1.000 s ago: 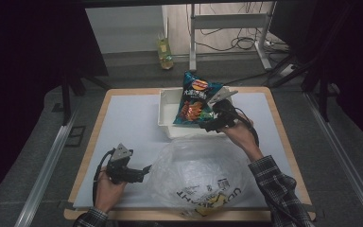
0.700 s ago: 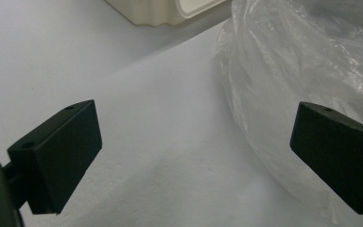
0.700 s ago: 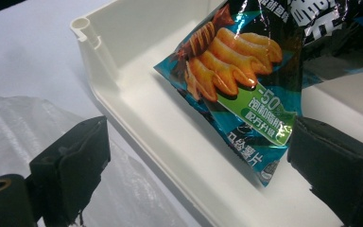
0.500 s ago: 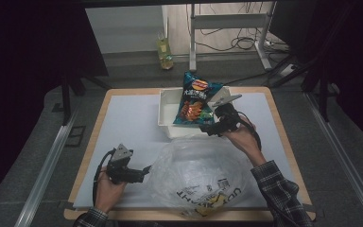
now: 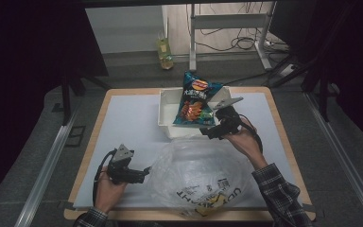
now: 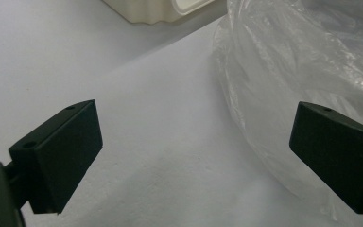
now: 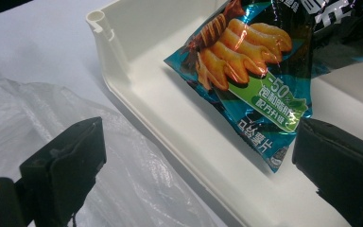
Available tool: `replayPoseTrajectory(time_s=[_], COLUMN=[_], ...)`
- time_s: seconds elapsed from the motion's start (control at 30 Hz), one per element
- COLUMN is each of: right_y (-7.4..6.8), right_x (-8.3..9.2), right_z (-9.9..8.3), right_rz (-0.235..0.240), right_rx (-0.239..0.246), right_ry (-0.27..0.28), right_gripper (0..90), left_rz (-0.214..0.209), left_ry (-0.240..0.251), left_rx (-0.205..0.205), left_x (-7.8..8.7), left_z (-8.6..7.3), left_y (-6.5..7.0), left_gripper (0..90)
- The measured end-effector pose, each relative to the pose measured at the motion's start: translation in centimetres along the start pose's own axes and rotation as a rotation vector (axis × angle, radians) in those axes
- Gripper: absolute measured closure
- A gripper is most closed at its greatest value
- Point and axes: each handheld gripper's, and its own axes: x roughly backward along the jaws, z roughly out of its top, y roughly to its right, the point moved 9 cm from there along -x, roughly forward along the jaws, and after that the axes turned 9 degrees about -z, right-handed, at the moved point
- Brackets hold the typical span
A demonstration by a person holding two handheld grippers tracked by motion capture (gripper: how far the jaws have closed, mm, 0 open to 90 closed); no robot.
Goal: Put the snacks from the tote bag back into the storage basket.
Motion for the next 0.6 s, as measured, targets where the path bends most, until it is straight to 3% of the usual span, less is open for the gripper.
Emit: replayPoseTrajectory(time_s=[0.6], right_y=[-0.49], right_x=[0.97], right_z=[-1.02], right_rz=[0.013], right_rx=[-0.012], right_ry=[0.014], right_gripper=[3.0], left_rz=[0.011], left_ry=[0.010], left_rx=[-0.010], left_x=[0.05], left_z=[0.08], left_y=[-0.08], left_gripper=[3.2])
